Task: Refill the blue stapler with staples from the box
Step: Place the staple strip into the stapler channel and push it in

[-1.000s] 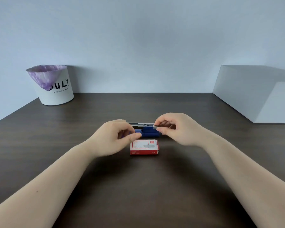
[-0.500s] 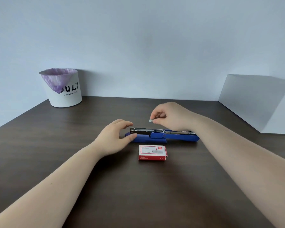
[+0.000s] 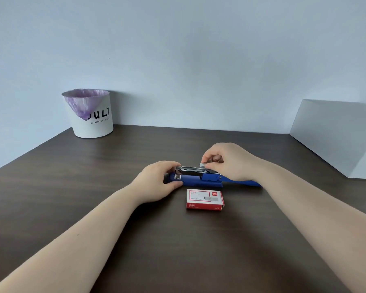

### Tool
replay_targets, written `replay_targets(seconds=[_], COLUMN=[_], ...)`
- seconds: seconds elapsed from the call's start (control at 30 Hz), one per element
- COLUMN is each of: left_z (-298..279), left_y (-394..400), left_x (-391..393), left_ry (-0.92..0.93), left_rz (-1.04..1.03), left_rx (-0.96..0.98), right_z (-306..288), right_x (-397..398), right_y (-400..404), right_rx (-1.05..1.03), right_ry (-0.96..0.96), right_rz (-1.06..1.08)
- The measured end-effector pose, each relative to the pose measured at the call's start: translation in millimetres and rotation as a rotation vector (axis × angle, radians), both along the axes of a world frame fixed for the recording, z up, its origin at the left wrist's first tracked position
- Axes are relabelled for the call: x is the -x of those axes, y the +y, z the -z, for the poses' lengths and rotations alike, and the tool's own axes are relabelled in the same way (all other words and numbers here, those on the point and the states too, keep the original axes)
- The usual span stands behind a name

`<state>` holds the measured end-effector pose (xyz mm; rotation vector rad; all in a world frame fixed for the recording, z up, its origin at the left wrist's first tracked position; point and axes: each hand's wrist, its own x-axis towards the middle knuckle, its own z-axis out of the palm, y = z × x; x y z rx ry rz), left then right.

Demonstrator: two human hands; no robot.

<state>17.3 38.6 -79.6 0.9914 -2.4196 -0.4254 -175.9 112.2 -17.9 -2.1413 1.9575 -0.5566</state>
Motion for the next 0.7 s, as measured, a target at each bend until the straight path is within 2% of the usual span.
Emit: replay_targets(seconds=[0.43,0.7], left_z=[-3,-4], left_y=[2,4], left_x=[0,-1], left_ry=[0.004,-0.003], left_rz=[0.008,0.009], left_rx=[-0.017,-0.030], right_z=[11,11], right_x=[0,-1], right_y=[-6,-9], right_rx=[-0.001,-0.030], right_ry=[0.075,-0.041], right_rz=[-0.025,0.018])
